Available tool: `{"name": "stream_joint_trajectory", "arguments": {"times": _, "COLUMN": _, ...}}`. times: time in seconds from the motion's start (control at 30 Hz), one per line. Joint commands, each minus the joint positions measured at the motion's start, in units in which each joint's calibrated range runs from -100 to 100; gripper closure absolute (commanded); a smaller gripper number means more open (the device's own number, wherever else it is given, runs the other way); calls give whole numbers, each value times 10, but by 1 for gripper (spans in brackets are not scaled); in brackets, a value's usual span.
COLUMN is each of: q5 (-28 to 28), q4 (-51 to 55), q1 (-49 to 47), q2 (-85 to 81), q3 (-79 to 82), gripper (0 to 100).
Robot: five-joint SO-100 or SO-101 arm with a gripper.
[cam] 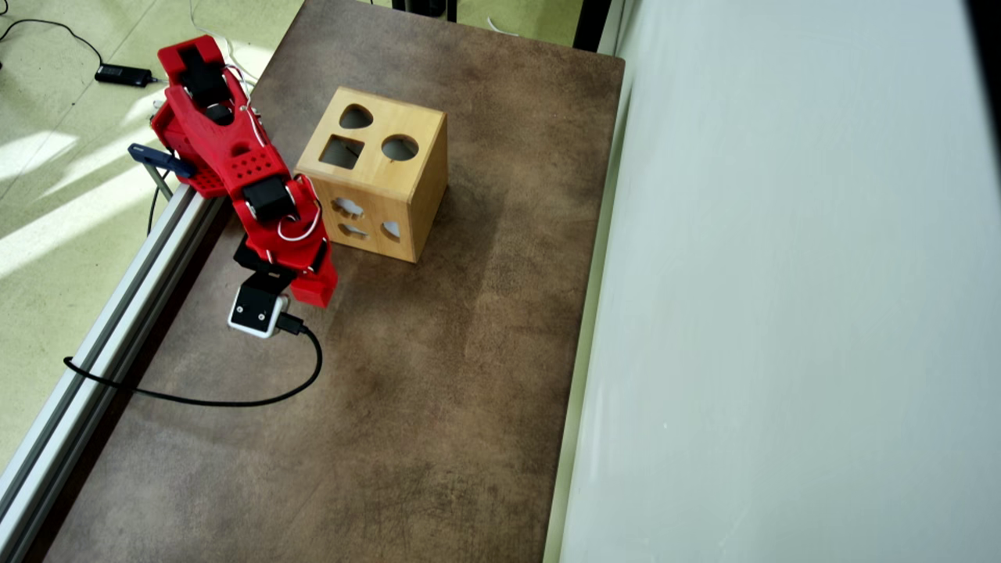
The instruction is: Pick and place the red cube on the square hole
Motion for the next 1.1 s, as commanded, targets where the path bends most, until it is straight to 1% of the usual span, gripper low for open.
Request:
{"name": "stream_joint_trajectory", "arguments": {"times": 0.0, "q5": -2, "q4": 37, "q1": 2, "q2": -94, "q3": -27, "gripper": 98}}
{"name": "stream_joint_trajectory", "arguments": {"times": 0.33, "q5": -3, "q4": 127, "q1": 2, "q2": -195, "q3": -27, "gripper": 98}}
{"name": "stream_joint_trajectory", "arguments": {"times": 0.7, "q5": -45, "q4": 127, "q1": -9, "q2": -291, "q3": -25, "gripper": 98}}
{"name": "stream_joint_trajectory", "arguments": {"times": 1.07, "q5": -118, "q4": 129, "q1": -122, "q2": -337, "q3": -17, "gripper": 98}}
